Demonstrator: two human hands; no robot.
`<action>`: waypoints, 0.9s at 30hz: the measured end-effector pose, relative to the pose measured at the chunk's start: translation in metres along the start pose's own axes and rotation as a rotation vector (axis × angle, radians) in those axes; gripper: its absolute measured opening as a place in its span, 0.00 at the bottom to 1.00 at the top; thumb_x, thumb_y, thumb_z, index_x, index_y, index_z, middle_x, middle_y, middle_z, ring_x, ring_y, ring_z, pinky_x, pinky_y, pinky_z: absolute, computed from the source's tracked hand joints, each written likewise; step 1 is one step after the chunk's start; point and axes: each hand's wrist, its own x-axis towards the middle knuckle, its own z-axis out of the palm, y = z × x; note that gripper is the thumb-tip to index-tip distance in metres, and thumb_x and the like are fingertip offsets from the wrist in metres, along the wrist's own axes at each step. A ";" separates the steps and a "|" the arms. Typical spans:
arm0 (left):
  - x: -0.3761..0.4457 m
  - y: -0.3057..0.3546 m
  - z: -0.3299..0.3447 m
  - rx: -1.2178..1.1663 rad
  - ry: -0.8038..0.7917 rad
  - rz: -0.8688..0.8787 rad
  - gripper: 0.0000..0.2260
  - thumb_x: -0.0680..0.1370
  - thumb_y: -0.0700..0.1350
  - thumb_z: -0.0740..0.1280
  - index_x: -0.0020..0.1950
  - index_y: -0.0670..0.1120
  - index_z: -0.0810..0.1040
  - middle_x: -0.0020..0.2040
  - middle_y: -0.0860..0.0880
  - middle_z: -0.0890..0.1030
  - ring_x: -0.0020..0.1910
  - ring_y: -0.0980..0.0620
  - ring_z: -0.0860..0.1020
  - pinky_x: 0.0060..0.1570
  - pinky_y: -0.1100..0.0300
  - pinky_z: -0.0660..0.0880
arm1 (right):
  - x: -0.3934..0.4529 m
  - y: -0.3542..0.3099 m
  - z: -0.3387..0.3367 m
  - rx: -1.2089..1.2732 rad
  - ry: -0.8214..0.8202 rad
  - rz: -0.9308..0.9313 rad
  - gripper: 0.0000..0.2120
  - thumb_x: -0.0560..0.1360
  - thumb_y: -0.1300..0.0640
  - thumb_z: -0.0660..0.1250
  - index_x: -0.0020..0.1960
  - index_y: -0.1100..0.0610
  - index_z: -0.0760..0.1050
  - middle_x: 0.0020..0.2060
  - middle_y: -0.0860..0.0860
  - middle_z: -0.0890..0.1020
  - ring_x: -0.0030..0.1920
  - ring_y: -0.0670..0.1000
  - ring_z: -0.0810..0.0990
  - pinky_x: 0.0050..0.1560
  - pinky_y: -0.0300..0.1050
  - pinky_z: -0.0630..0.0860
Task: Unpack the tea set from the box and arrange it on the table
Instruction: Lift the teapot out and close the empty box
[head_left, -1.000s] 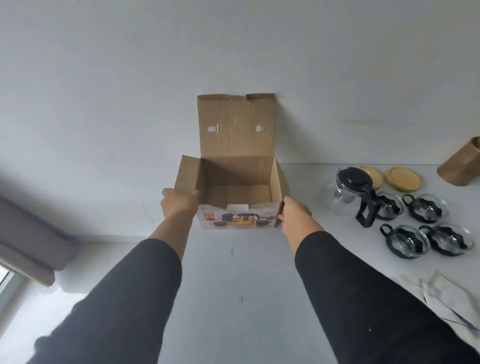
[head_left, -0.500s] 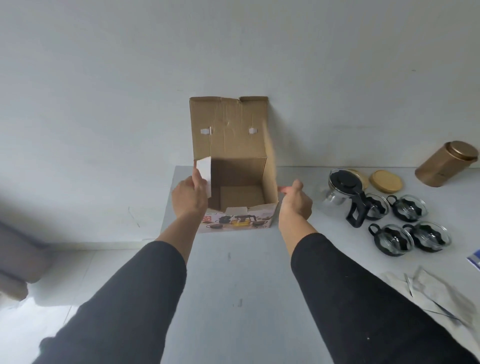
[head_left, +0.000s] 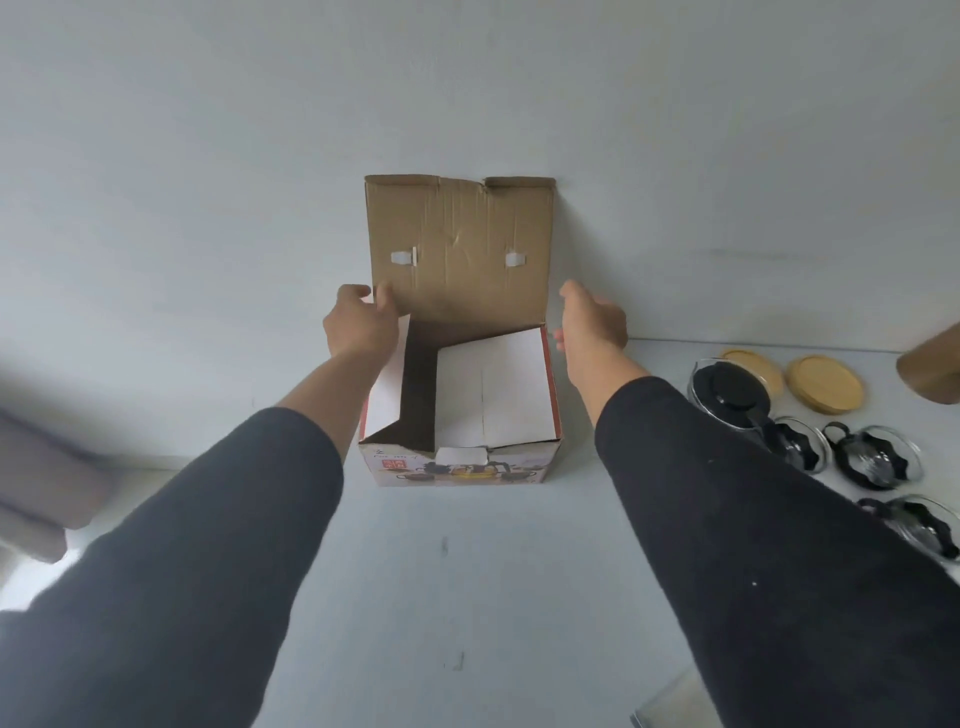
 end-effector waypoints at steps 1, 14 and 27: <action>0.008 0.004 0.002 -0.018 -0.003 -0.065 0.24 0.81 0.59 0.52 0.68 0.45 0.71 0.62 0.45 0.77 0.59 0.43 0.77 0.59 0.52 0.72 | 0.004 -0.005 0.004 0.033 -0.031 0.028 0.13 0.74 0.52 0.60 0.43 0.62 0.74 0.30 0.50 0.70 0.35 0.53 0.73 0.40 0.48 0.74; 0.008 0.016 -0.007 -0.443 -0.168 -0.228 0.37 0.77 0.66 0.35 0.58 0.47 0.76 0.37 0.48 0.79 0.41 0.49 0.78 0.46 0.56 0.70 | 0.026 -0.013 0.012 0.250 -0.249 0.158 0.31 0.78 0.35 0.44 0.68 0.52 0.69 0.66 0.52 0.72 0.46 0.54 0.80 0.45 0.47 0.75; -0.055 -0.030 -0.045 -0.550 -0.332 -0.039 0.25 0.80 0.63 0.48 0.52 0.52 0.80 0.54 0.49 0.79 0.55 0.48 0.75 0.55 0.54 0.70 | -0.046 0.029 -0.045 0.076 -0.136 -0.041 0.21 0.73 0.35 0.61 0.49 0.52 0.78 0.46 0.50 0.79 0.46 0.50 0.76 0.38 0.42 0.76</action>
